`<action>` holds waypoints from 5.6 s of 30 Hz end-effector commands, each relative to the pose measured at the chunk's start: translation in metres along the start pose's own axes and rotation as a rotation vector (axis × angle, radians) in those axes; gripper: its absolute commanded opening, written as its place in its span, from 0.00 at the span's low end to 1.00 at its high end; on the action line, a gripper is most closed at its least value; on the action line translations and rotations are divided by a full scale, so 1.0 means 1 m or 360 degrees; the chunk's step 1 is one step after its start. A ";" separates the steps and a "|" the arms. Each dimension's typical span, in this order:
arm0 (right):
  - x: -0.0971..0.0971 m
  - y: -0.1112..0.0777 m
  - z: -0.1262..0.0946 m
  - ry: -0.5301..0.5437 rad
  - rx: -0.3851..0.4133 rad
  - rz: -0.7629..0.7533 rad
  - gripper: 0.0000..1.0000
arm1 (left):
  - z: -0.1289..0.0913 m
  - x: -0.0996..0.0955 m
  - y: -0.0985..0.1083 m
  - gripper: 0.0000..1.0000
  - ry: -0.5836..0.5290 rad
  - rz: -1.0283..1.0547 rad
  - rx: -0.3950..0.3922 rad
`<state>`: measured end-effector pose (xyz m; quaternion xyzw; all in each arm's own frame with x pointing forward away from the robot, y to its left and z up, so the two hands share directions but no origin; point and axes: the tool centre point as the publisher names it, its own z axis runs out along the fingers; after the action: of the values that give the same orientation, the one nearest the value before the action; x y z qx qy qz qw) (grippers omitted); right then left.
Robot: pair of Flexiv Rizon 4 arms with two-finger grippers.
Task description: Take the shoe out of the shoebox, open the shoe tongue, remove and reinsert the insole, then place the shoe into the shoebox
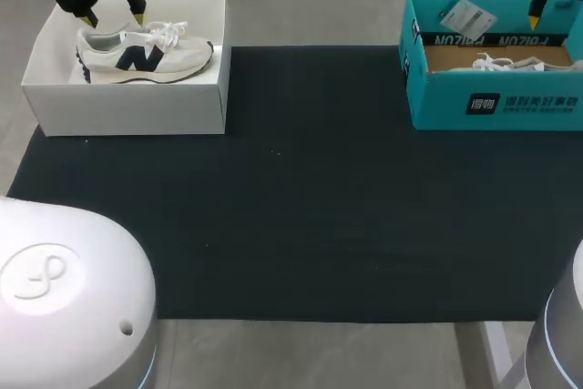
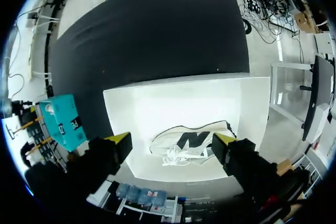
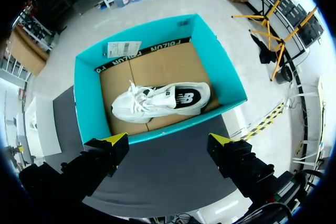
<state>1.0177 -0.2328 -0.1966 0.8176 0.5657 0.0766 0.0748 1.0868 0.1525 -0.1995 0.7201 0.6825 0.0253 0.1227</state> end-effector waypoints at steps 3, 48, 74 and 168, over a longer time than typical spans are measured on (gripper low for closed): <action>0.000 -0.001 0.000 0.0002 -0.0003 0.0001 1.00 | 0.006 -0.004 0.010 1.00 0.0054 -0.0037 0.0151; 0.000 -0.001 0.000 0.0002 -0.0003 0.0001 1.00 | 0.096 0.137 0.123 0.93 0.0403 -0.0371 0.0182; 0.000 -0.001 0.000 0.0002 -0.0003 0.0001 1.00 | 0.116 0.171 0.104 0.36 0.0309 -0.0124 0.0415; 0.000 -0.001 0.000 0.0002 -0.0003 0.0001 1.00 | 0.077 0.156 0.123 0.00 0.0217 -0.0186 0.0572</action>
<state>1.0177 -0.2328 -0.1965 0.8176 0.5657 0.0767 0.0749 1.2390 0.2942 -0.3050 0.6871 0.7242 0.0420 0.0408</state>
